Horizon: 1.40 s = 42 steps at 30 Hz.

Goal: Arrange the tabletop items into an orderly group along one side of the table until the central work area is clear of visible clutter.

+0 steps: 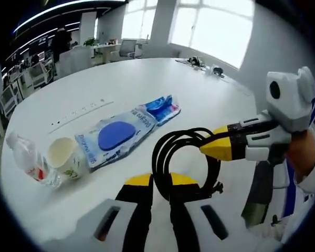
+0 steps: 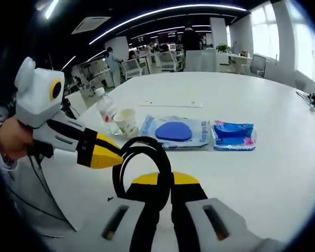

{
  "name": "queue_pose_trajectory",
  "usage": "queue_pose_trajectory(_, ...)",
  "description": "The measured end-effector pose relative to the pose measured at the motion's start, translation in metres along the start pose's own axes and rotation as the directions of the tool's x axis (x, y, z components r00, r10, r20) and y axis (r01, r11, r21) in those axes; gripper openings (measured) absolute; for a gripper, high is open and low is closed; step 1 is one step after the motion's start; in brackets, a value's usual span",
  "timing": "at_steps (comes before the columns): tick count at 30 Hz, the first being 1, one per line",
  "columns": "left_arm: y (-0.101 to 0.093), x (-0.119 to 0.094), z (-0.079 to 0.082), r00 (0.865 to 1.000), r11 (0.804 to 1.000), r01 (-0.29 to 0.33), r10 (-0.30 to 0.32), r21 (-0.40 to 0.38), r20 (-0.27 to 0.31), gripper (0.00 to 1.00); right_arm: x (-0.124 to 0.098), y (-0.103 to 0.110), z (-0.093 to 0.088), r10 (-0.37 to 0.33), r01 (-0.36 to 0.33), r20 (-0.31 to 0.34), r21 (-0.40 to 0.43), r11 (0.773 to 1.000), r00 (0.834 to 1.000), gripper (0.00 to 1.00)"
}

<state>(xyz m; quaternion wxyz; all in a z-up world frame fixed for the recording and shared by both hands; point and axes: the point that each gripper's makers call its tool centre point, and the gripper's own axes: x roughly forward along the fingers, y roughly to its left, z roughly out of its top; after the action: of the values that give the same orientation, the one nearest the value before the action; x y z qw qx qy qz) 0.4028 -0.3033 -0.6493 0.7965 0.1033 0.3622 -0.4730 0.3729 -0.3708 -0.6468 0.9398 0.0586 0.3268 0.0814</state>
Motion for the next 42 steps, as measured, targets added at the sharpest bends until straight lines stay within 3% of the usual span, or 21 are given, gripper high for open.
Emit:
queue_pose_trajectory(23, -0.05, 0.049, 0.043, 0.998, 0.997, 0.066, -0.066, 0.032, 0.007, 0.08, -0.026, -0.078, 0.006, -0.066, 0.066, 0.007, 0.01, 0.998, 0.998, 0.04)
queue_pose_trajectory(42, -0.065, 0.08, 0.061, 0.998, 0.998, 0.069, -0.069, -0.006, 0.009, 0.08, -0.027, -0.118, 0.01, -0.069, 0.069, -0.013, -0.008, 0.998, 0.998, 0.04)
